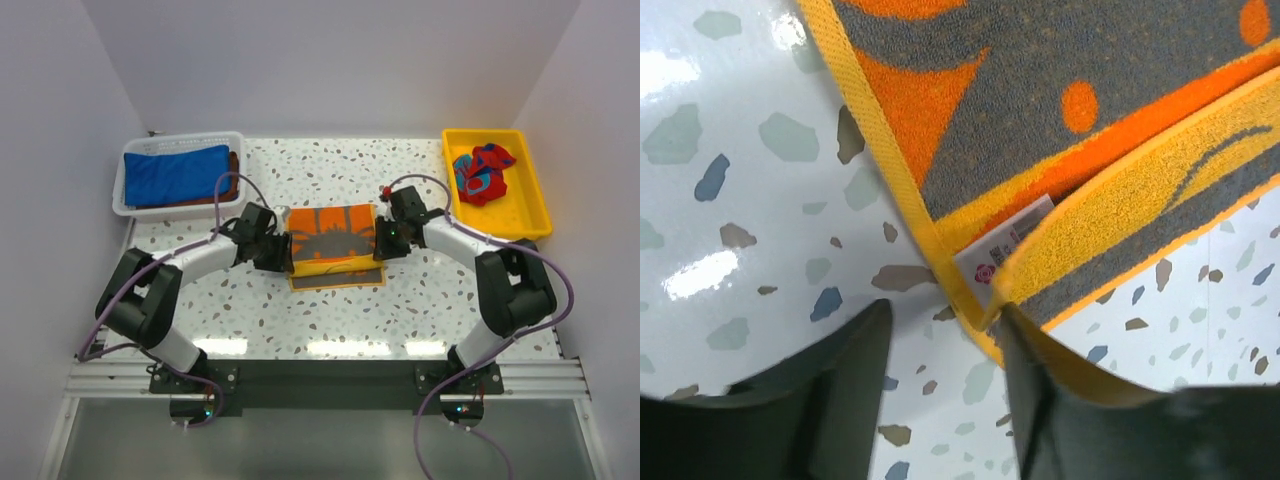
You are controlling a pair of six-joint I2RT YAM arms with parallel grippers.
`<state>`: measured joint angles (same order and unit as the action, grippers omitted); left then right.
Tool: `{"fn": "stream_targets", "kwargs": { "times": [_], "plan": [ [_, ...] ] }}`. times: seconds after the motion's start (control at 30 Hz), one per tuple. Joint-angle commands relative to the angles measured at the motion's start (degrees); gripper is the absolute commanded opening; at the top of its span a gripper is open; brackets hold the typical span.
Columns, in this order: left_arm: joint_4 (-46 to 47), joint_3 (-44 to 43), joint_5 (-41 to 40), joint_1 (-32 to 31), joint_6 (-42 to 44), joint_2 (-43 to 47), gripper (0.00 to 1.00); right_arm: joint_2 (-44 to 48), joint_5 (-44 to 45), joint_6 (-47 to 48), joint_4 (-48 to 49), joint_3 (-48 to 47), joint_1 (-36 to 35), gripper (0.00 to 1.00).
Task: Fold and stack the towels
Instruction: Fold the towel
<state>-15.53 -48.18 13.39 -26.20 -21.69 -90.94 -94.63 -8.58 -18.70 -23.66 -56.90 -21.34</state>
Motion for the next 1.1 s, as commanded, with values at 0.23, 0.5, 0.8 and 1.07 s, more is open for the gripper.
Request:
{"fn": "stream_targets", "kwargs": {
  "times": [0.23, 0.5, 0.8, 1.07],
  "plan": [
    [-3.2, -2.3, -0.1, -0.9, -2.9, 13.2, 0.74, 7.8, 2.0, 3.3, -6.9, -5.5, -3.3, 0.39],
    [-3.5, -9.6, -1.2, -3.2, -2.7, 5.6, 0.57, 3.2, 3.8, 2.2, -4.6, -9.5, -4.7, 0.36],
    [0.6, -2.2, -2.6, -10.8, -6.2, 2.0, 0.41, 3.3, 3.0, 1.4, -2.3, -1.1, -5.2, 0.29],
    [1.6, 5.3, -4.1, -12.7, -9.1, 1.5, 0.29, 5.1, 3.2, 0.5, -1.4, 7.3, -5.1, 0.29]
  ]
}}
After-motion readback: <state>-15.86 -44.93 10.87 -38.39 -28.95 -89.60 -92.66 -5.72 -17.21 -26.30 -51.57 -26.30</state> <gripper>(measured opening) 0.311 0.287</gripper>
